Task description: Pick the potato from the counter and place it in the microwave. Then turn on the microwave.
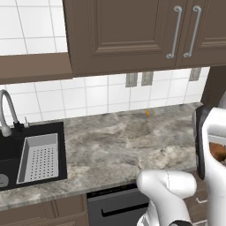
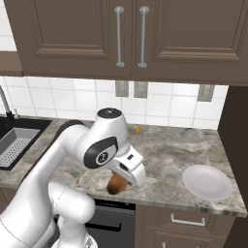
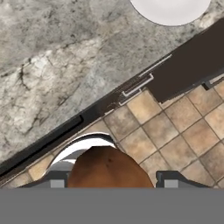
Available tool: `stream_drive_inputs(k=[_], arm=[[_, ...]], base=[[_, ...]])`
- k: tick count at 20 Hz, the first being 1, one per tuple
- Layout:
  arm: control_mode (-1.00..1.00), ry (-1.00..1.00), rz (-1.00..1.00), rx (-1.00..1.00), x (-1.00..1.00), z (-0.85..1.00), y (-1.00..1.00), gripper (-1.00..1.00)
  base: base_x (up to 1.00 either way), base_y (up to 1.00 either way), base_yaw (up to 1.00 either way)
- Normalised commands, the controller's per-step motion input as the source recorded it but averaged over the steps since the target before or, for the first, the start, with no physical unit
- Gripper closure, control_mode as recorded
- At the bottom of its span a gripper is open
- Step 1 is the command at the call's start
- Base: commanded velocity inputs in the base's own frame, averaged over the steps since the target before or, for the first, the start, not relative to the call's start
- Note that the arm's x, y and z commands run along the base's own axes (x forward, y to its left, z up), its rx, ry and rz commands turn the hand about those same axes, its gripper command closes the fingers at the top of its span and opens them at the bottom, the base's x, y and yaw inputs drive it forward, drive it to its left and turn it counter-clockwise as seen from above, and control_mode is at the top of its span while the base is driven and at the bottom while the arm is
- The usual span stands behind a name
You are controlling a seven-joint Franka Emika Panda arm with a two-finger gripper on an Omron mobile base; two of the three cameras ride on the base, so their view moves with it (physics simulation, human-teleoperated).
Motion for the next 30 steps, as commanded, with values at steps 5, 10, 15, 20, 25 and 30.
stream_drive_inputs(k=[5,10,15,20,25,30], arm=[[-1.00,0.00,0.08,0.00,-0.14,0.26,0.42,1.00],[-1.00,0.00,0.09,0.00,-0.16,0.26,0.41,1.00],[-1.00,0.00,0.11,0.00,-0.03,0.08,0.47,1.00],[-1.00,0.00,0.11,0.00,-0.13,0.11,0.37,1.00],[-1.00,0.00,0.07,0.00,-0.02,0.17,0.12,1.00],[-1.00,0.00,0.09,0.00,-0.07,0.15,0.04,1.00]], base=[[0.00,0.00,0.00],[0.00,0.00,0.00],[0.00,0.00,0.00],[0.00,0.00,0.00],[0.00,0.00,0.00],[0.00,0.00,0.00]])
